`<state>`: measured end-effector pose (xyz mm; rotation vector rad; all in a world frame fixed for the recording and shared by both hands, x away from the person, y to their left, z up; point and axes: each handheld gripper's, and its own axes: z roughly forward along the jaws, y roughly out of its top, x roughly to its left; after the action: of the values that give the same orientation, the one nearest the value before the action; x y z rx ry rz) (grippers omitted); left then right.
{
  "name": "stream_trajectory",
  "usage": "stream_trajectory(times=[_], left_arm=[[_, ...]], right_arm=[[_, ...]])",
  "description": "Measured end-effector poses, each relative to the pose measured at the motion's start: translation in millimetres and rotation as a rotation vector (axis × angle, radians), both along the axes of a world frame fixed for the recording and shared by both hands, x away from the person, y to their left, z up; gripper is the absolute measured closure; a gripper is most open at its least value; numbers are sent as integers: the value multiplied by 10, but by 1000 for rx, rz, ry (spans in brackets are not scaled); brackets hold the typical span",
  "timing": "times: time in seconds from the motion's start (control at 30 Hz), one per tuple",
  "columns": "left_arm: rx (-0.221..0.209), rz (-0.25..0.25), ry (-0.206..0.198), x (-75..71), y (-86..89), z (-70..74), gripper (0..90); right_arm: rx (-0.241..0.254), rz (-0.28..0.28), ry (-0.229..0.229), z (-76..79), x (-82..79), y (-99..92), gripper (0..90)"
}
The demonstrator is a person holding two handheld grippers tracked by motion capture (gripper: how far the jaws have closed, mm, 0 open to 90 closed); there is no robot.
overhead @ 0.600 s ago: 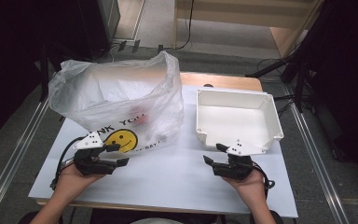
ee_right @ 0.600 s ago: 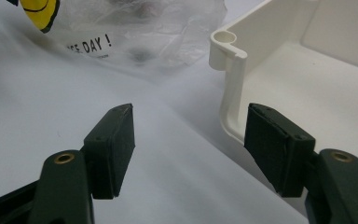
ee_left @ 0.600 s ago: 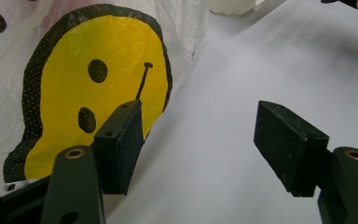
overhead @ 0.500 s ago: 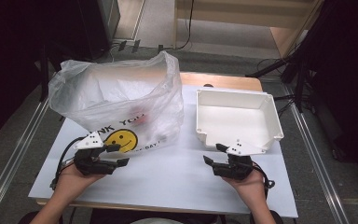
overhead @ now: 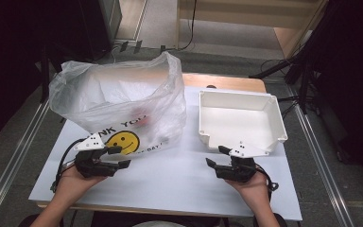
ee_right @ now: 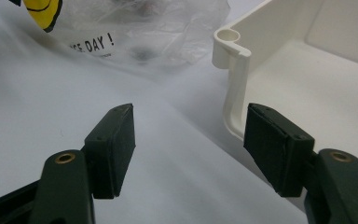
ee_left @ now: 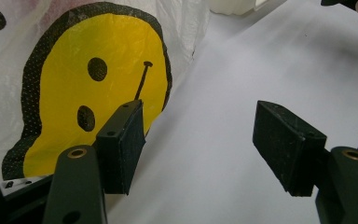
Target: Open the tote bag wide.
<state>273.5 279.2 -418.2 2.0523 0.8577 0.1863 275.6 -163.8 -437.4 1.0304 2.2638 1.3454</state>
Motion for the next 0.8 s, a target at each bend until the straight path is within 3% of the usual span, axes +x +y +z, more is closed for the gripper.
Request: stream_trajectory(times=[0.8], left_arm=[[-4,-1,14,1,3,7,363]], right_arm=[[10,8,7,3,-5,0,379]])
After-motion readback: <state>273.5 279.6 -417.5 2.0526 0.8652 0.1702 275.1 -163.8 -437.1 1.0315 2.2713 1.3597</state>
